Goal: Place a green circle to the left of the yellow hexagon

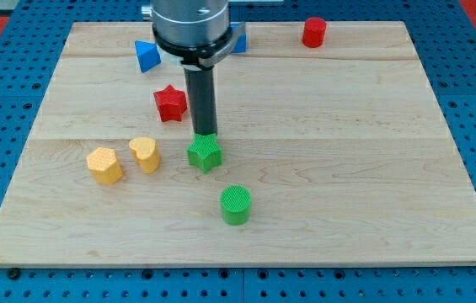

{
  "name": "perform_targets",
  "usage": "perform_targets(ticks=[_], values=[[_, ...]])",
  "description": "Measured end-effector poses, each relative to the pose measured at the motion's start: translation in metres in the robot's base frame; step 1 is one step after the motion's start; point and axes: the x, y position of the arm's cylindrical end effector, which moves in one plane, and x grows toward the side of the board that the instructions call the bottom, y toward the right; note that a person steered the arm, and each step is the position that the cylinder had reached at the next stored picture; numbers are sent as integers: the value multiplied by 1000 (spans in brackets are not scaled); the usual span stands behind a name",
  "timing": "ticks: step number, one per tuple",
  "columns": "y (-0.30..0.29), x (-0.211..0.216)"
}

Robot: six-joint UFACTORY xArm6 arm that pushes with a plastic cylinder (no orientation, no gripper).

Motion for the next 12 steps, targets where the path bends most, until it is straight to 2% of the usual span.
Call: perform_targets(ticks=[2, 3, 4, 6, 8, 10, 12], values=[[43, 0], [81, 23], [78, 68], [24, 107], [44, 124], [35, 159], [34, 159]])
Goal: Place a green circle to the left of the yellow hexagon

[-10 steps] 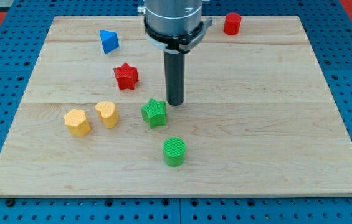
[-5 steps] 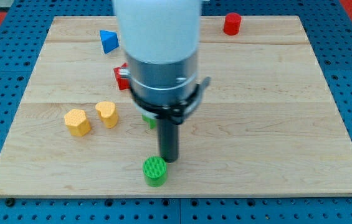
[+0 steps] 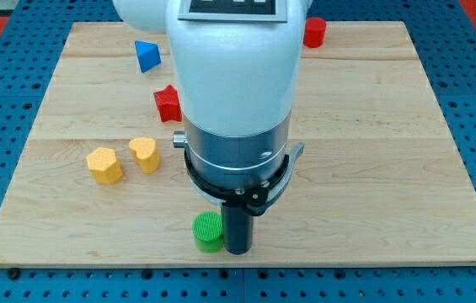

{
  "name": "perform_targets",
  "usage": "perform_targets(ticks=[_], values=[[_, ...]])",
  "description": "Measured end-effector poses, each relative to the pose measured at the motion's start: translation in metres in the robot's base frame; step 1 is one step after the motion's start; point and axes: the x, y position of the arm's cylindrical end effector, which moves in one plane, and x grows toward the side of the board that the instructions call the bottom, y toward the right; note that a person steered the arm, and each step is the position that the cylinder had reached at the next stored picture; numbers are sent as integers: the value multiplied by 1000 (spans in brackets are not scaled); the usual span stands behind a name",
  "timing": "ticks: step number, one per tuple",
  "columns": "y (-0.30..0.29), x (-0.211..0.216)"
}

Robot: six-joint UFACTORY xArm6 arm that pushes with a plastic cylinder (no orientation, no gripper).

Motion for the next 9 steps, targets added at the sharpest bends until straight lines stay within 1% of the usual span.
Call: perform_targets(ticks=[2, 3, 4, 5, 6, 7, 8, 9], values=[[23, 2], [-1, 2], [-55, 0], [-78, -15], [-69, -17], [-72, -23], [-119, -35], [-182, -38]])
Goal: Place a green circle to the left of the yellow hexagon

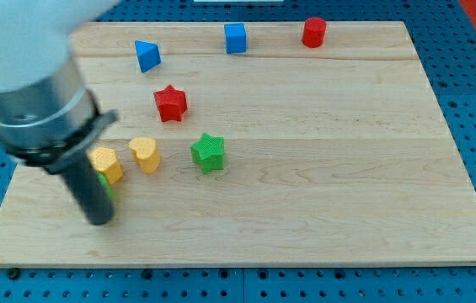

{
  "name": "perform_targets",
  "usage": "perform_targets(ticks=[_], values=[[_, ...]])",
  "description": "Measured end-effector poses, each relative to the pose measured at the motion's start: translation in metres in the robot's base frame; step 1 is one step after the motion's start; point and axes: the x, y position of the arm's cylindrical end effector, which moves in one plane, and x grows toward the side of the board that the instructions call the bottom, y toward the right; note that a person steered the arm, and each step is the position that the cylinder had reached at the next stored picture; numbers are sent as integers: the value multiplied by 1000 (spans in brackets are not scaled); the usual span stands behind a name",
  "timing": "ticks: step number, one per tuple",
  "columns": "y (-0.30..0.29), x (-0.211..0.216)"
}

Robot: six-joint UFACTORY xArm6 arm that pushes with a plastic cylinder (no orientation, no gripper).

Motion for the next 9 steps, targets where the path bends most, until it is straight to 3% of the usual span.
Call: perform_targets(ticks=[2, 5, 8, 9], values=[[35, -2], [-45, -24], [-68, -57], [-18, -25]])
